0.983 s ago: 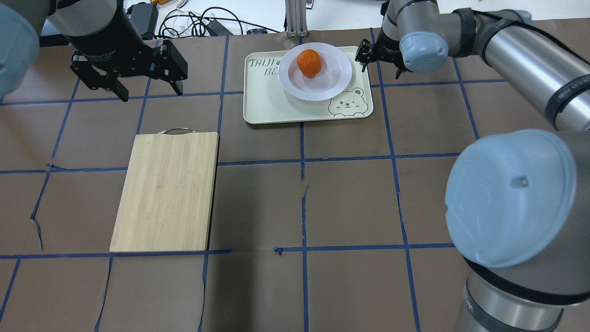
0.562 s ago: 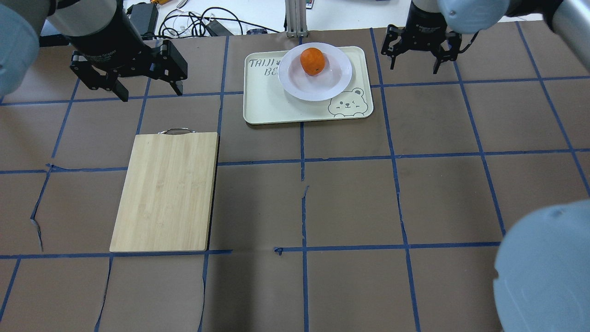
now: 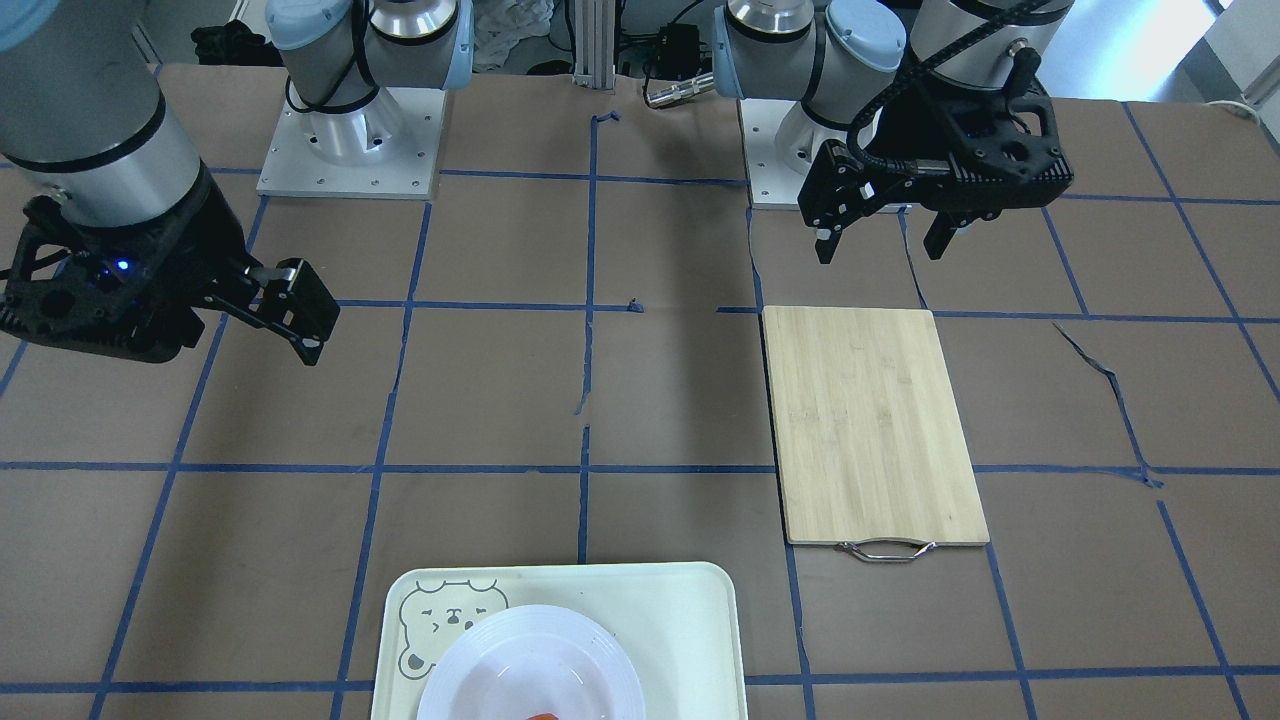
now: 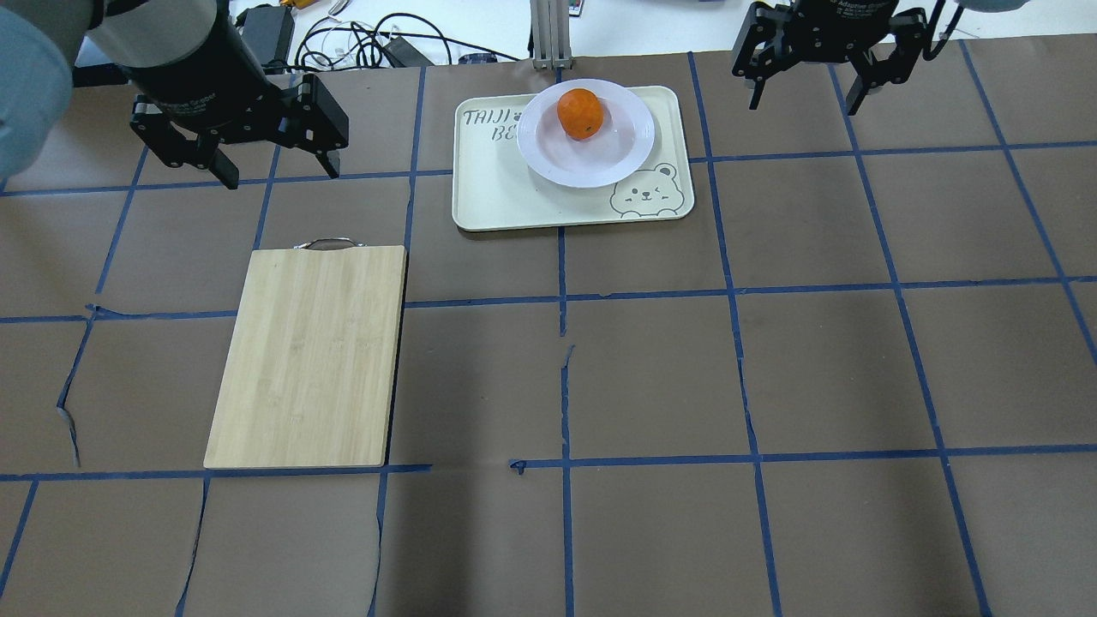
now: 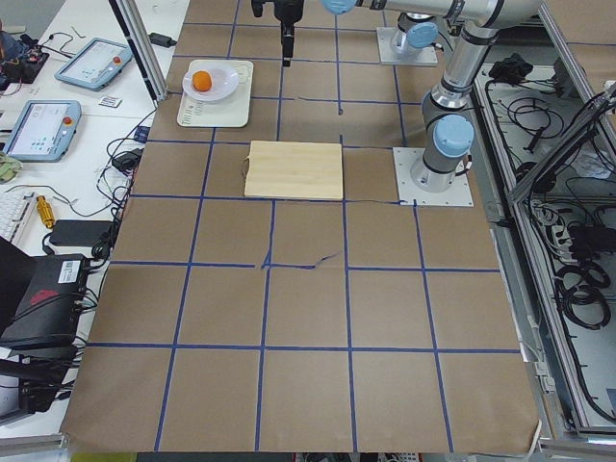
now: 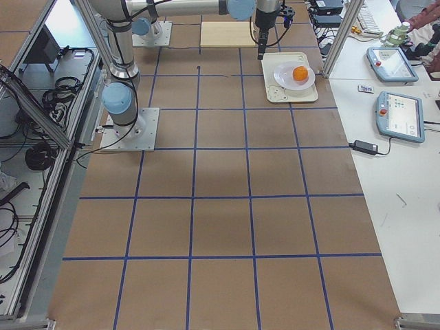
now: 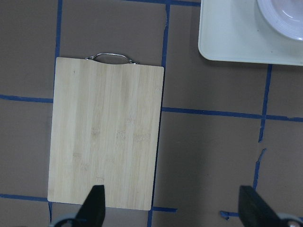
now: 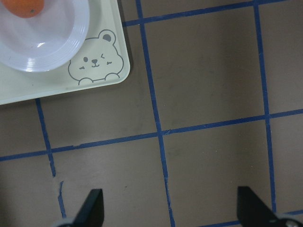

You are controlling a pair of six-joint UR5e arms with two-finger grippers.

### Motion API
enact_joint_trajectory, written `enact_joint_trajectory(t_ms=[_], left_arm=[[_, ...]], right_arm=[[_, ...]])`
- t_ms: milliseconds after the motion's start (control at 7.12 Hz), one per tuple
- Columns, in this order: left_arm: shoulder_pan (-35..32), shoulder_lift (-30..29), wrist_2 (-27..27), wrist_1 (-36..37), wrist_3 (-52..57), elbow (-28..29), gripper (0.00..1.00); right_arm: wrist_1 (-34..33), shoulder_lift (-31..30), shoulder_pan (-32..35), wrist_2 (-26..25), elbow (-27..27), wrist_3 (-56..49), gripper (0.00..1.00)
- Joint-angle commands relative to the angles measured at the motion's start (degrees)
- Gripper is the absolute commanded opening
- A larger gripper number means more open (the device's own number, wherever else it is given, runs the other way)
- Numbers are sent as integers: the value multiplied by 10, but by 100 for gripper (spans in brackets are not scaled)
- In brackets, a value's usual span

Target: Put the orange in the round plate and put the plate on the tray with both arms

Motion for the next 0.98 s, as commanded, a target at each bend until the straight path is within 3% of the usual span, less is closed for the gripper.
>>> enact_joint_trajectory(t_ms=[0, 843], left_arm=[[0, -1, 0, 0, 0, 0, 100], [0, -1, 0, 0, 0, 0, 100]], right_arm=[[13, -28, -1, 12, 2, -39, 100], [6, -32, -2, 11, 21, -45, 100]])
